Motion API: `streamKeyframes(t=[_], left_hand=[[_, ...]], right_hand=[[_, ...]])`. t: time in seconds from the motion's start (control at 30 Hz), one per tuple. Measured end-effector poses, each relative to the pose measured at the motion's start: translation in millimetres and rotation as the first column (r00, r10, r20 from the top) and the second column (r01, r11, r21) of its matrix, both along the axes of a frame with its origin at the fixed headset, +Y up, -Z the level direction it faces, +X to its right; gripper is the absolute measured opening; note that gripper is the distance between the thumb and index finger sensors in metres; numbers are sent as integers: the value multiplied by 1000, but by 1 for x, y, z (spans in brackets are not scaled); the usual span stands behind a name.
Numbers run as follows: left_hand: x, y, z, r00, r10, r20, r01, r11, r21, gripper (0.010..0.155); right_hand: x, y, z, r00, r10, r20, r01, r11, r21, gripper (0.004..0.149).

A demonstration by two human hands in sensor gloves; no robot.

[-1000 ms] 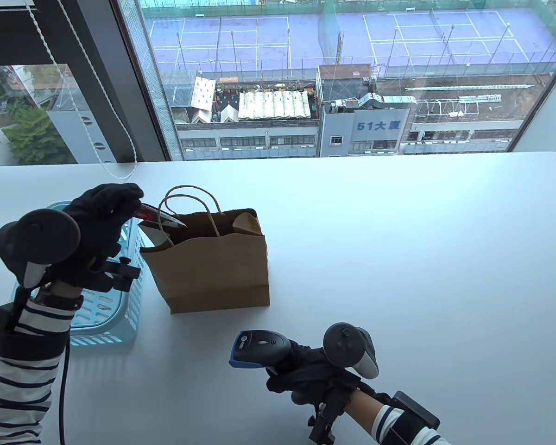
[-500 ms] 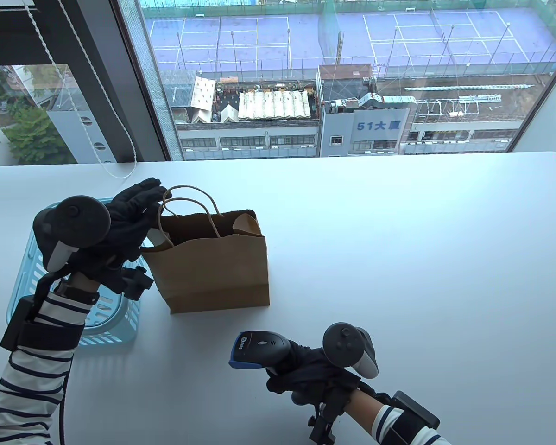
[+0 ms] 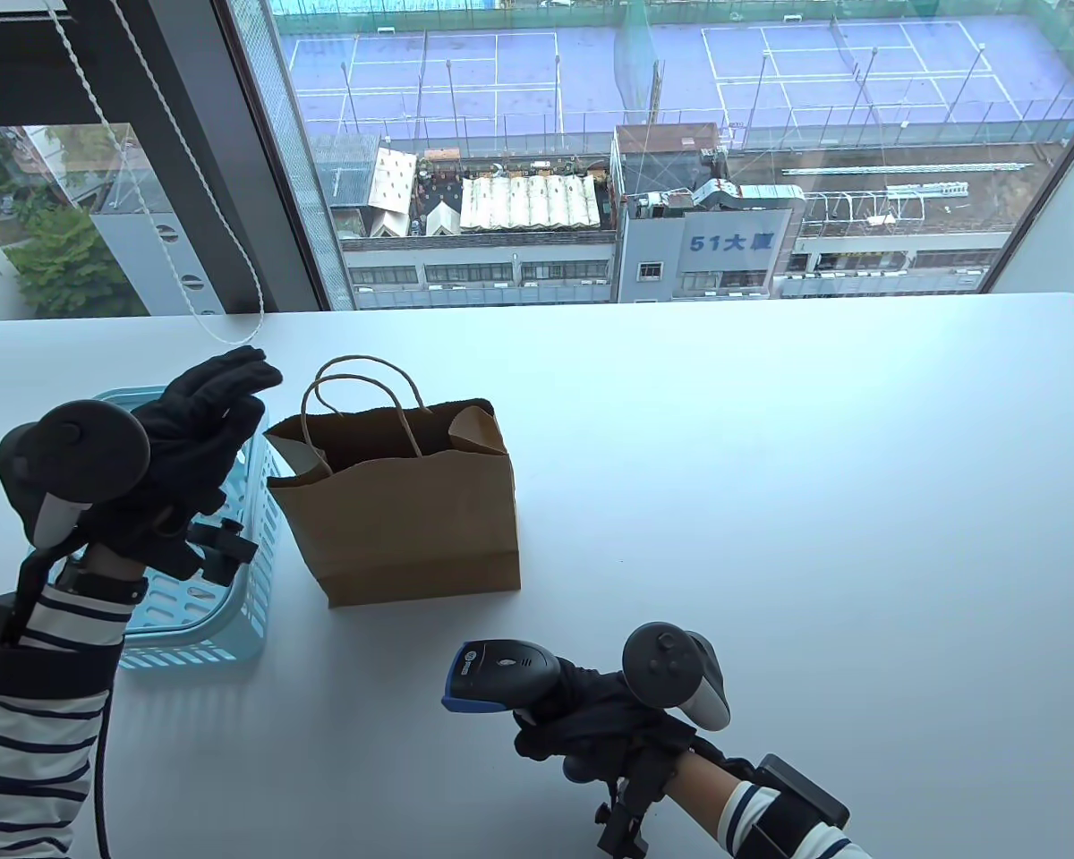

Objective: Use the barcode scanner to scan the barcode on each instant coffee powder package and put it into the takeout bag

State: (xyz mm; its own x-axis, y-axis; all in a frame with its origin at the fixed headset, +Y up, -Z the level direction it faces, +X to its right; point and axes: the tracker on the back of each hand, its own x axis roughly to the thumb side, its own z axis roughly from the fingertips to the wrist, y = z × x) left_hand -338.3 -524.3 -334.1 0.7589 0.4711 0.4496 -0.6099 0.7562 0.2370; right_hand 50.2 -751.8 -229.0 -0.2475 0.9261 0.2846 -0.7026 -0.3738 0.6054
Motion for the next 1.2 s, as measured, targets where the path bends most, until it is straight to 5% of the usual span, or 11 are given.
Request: streamKeyframes(t=[0.13,0.27,0.43,0.63,0.8,1.03,1.2], left_hand=[[4,17,36,998,-25,60,12,978,208,45],[23,31,90,982,-172,77,117,878,465,44],[61,1,140,896,-441,43,334,736,589,44],[87,-82,164,751,-660,16,559,648,518,46],[82,-142,152,694,-714,92,645,673,361,53],[66,-177,128,707,-677,203,656,736,170,67],[65,-185,125,695,-684,222,671,728,143,71]], right_hand=[[0,0,0,1000,-1,-1,1,1000,-4,61],[0,-2,0,1000,-2,0,2,1000,-19,61],[0,-3,0,1000,-5,5,5,1000,-31,61],[0,-3,-1,1000,-4,4,4,999,-32,61],[1,-3,-1,1000,-6,8,6,999,-36,61],[4,-6,-3,1000,-1,25,2,998,-56,61],[12,-3,-7,996,26,82,-23,999,-45,64]])
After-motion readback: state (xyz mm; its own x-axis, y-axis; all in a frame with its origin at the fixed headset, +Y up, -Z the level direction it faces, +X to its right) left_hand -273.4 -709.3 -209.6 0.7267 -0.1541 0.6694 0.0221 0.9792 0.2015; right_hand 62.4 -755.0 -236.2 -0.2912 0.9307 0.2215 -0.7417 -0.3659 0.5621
